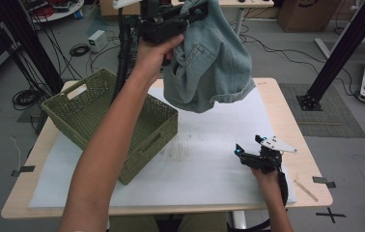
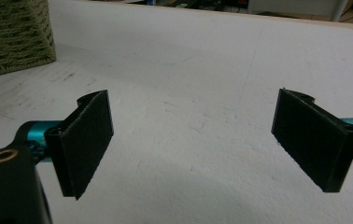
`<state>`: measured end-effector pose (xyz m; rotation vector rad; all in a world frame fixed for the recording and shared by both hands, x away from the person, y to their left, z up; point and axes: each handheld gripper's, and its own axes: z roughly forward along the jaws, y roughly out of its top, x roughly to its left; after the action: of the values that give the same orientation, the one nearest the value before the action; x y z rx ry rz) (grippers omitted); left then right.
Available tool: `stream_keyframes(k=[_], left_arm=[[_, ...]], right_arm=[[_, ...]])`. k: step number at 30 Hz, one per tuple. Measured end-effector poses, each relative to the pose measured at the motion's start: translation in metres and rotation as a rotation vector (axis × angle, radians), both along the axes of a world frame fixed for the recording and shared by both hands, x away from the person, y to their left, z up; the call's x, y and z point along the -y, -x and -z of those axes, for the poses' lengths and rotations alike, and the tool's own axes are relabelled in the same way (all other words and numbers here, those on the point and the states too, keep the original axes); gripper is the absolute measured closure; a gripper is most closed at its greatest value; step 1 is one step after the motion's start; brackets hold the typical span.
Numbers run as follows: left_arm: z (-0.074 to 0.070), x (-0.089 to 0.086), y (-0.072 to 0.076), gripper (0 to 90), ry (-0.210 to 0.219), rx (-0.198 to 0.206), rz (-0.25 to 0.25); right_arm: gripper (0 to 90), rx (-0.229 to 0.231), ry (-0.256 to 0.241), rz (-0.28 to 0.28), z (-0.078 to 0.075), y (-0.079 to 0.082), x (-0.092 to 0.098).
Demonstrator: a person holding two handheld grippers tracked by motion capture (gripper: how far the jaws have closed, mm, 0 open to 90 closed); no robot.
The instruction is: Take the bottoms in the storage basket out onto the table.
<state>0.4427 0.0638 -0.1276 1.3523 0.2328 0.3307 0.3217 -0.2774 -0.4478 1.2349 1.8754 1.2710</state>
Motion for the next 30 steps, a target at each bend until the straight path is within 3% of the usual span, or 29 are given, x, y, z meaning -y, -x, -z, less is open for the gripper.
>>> stream_keyframes(k=[8,19,24,25,26,27,28,29,30], left_arm=[[0.02,0.024,-0.015,76.7,-0.052,-0.033,-0.006],[0.064,0.069,-0.033,76.5,-0.11,-0.098,0.027],[0.081,0.075,-0.04,74.5,-0.145,-0.129,0.009],[0.094,0.074,-0.045,72.2,-0.158,-0.16,-0.021],[0.094,0.074,-0.045,68.3,-0.158,-0.16,-0.021],[0.107,0.072,-0.052,63.8,-0.169,-0.208,-0.057],[0.107,0.072,-0.052,57.8,-0.169,-0.208,-0.057],[0.119,0.069,-0.056,49.6,-0.199,-0.246,-0.127],[0.119,0.069,-0.056,40.3,-0.199,-0.246,-0.127]], right_arm=[[12.7,0.003,-0.001,-0.002,0.0,0.0,0.0],[12.8,0.004,-0.006,-0.004,0.0,0.0,0.0],[12.8,0.0,-0.007,-0.006,0.0,0.0,0.001],[12.7,0.003,-0.006,-0.005,0.0,0.0,0.001],[12.8,0.004,-0.006,-0.006,0.0,0.0,0.001],[12.8,0.006,-0.008,-0.007,0.0,0.0,0.001],[12.7,0.005,-0.008,-0.007,0.0,0.0,0.001],[12.7,0.005,-0.009,-0.007,0.0,0.0,0.001],[12.7,0.005,-0.009,-0.007,0.0,0.0,0.001]])
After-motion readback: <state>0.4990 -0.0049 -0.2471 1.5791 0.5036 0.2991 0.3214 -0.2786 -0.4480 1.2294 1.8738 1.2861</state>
